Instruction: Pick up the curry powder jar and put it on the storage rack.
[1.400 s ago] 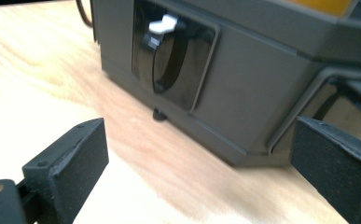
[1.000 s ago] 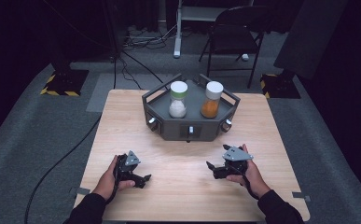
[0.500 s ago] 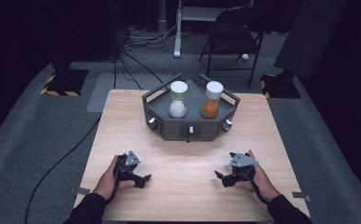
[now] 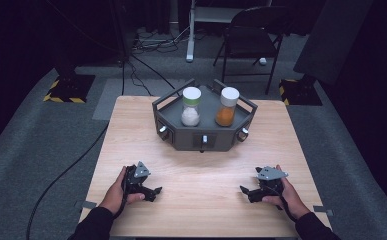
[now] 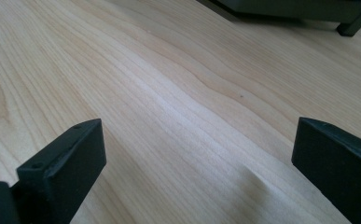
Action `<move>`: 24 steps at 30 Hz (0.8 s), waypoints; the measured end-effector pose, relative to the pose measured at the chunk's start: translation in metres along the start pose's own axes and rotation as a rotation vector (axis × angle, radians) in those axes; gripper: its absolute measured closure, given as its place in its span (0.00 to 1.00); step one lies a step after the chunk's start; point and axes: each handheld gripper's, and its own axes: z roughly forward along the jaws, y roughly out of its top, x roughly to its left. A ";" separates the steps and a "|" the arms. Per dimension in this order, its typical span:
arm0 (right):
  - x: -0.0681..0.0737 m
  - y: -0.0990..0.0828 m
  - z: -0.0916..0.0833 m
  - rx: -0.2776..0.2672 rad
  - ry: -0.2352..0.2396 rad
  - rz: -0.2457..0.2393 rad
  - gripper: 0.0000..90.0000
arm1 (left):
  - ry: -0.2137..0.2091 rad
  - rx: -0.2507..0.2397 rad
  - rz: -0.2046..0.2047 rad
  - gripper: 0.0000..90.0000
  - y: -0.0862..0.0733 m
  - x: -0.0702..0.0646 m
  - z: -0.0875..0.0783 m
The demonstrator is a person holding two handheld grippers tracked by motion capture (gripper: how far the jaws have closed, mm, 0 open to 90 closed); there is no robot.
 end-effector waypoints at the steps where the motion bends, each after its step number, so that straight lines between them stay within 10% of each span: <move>1: -0.001 0.000 0.000 0.006 -0.002 0.001 0.03 | 0.000 0.000 0.000 0.00 0.000 0.000 0.000; 24: -0.038 -0.008 -0.011 0.093 0.102 0.053 0.00 | -0.004 -0.001 0.001 0.00 0.000 0.001 0.000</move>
